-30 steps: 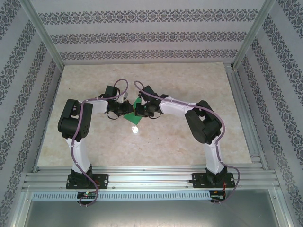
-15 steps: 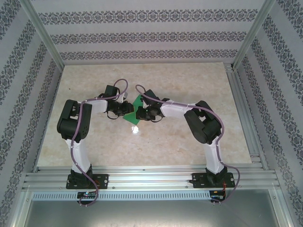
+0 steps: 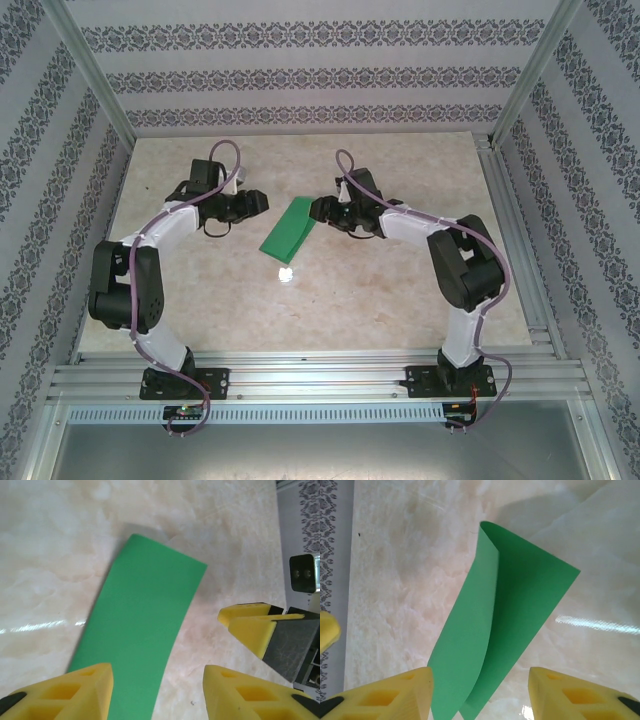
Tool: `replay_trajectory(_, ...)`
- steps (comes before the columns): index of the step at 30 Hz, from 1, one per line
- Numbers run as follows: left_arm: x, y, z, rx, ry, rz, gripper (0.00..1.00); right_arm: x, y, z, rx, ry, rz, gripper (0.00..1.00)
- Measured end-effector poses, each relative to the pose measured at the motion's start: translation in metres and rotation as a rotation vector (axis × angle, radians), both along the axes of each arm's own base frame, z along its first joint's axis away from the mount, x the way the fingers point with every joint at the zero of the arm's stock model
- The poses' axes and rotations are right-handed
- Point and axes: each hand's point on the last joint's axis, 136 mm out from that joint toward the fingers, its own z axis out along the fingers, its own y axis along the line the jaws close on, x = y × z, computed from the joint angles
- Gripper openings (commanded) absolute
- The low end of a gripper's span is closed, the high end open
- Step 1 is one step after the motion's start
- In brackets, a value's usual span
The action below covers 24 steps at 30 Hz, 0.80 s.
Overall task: Fold a paper plane with a square sheet of paper (fold left side to right side)
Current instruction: Pick up the square sheet of paper from the center of the table.
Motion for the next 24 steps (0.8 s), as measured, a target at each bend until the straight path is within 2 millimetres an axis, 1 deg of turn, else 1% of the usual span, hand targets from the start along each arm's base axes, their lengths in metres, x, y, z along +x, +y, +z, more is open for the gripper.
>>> replay_trajectory(2,-0.009,0.007,-0.016,0.011,0.046,0.014,0.53,0.002,0.004,-0.015,0.022,0.038,-0.012,0.53)
replay_trajectory(4,-0.017,0.008,-0.026,0.016,0.079,0.016,0.53,0.003,0.008,-0.027,0.041,0.065,-0.021,0.49)
replay_trajectory(7,-0.023,0.009,-0.033,0.019,0.102,0.016,0.53,0.005,0.018,-0.039,0.068,0.098,-0.028,0.4)
replay_trajectory(10,-0.023,0.011,-0.034,0.019,0.105,0.02,0.53,0.007,0.03,-0.043,0.092,0.11,-0.02,0.31)
replay_trajectory(12,-0.023,0.013,-0.033,0.02,0.104,0.025,0.53,0.008,0.04,-0.041,0.107,0.103,-0.009,0.2)
replay_trajectory(14,-0.023,0.014,-0.033,0.019,0.102,0.029,0.53,0.01,0.047,-0.036,0.127,0.095,0.001,0.05)
replay_trajectory(15,-0.024,0.015,-0.033,0.02,0.102,0.03,0.53,0.01,0.049,-0.034,0.136,0.096,0.004,0.01)
replay_trajectory(17,-0.024,0.016,-0.032,0.021,0.1,0.034,0.53,0.008,0.051,-0.033,0.141,0.093,0.013,0.0)
replay_trajectory(20,-0.025,0.019,-0.033,0.023,0.101,0.039,0.53,0.004,0.045,-0.03,0.112,0.099,0.026,0.0)
replay_trajectory(22,-0.025,0.02,-0.033,0.025,0.1,0.039,0.53,0.0,0.036,-0.019,0.088,0.096,0.045,0.0)
replay_trajectory(24,-0.025,0.02,-0.033,0.025,0.099,0.038,0.52,-0.006,0.021,0.004,0.064,0.077,0.071,0.0)
